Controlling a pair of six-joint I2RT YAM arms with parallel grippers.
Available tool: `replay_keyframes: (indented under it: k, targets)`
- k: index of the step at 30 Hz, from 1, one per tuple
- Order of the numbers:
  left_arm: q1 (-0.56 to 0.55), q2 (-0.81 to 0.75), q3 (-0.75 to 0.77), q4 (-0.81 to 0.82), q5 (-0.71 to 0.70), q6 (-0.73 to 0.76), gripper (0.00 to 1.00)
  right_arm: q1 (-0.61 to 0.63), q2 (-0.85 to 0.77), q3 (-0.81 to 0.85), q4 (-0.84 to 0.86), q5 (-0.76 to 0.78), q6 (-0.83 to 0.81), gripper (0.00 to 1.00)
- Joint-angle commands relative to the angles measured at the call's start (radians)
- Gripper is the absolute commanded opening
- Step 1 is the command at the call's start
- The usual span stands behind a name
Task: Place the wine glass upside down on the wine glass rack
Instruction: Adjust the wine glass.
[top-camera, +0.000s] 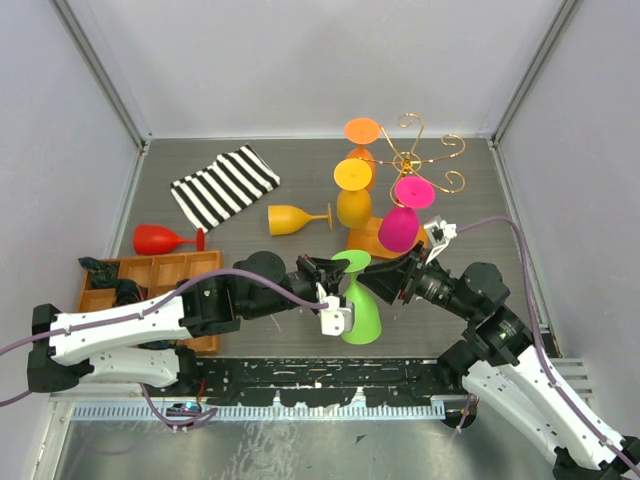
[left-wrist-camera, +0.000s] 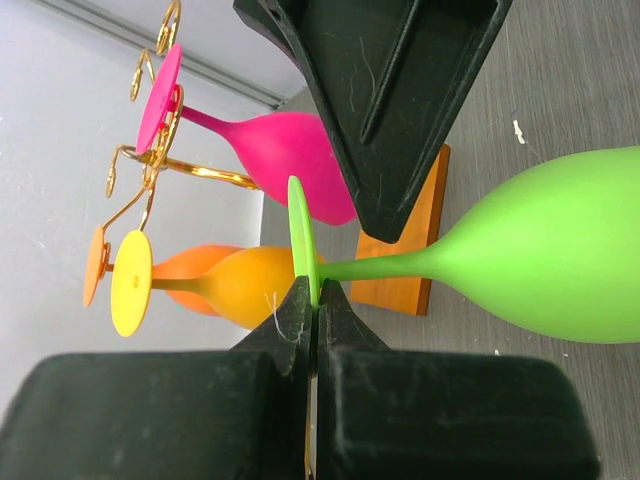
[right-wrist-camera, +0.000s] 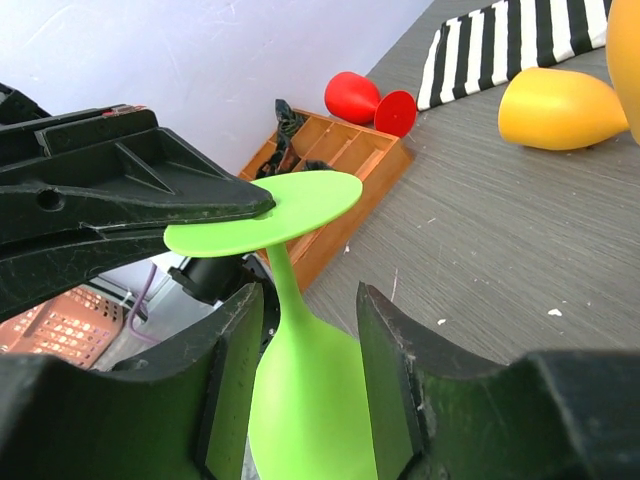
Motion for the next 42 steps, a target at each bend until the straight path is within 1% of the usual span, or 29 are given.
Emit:
replay_keyframes:
  k: [1,4,7,13,15,18,21,26,28,30,35,42]
  targets:
    - [0.004,-0.010,-0.010,0.044,0.014,-0.019,0.00,0.005,-0.014,-0.022,0.098,-0.018,0.030,0.48]
    - [0.004,-0.008,-0.010,0.042,0.020,-0.022,0.00,0.010,-0.007,-0.029,0.122,-0.026,0.039,0.45]
    - [0.004,-0.004,-0.010,0.041,0.021,-0.020,0.00,0.022,0.019,-0.032,0.151,-0.043,0.049,0.39]
    - [0.010,-0.005,-0.012,0.038,0.021,-0.018,0.00,0.090,0.056,-0.033,0.184,-0.004,0.036,0.37]
    - [0.010,-0.002,-0.012,0.035,0.021,-0.016,0.00,0.133,0.072,-0.035,0.196,0.029,0.027,0.36]
    - [0.014,-0.003,-0.014,0.032,0.022,-0.012,0.00,0.213,0.079,-0.026,0.170,0.130,-0.010,0.35]
    - [0.015,-0.008,-0.015,0.029,0.025,-0.011,0.00,0.254,0.066,-0.017,0.143,0.211,-0.035,0.32]
    - [0.019,-0.013,-0.018,0.026,0.027,-0.011,0.00,0.262,0.074,-0.015,0.130,0.213,-0.035,0.22]
    - [0.021,-0.014,-0.019,0.026,0.030,-0.012,0.00,0.265,0.083,-0.018,0.131,0.206,-0.035,0.20]
    - [0.023,-0.014,-0.018,0.023,0.026,-0.012,0.00,0.269,0.088,-0.021,0.136,0.203,-0.036,0.20]
    - [0.030,-0.016,-0.017,0.023,0.011,-0.012,0.00,0.273,0.082,-0.025,0.135,0.205,-0.048,0.29]
    - [0.041,-0.018,-0.016,0.024,0.012,-0.023,0.00,0.275,0.084,-0.035,0.133,0.199,-0.049,0.34]
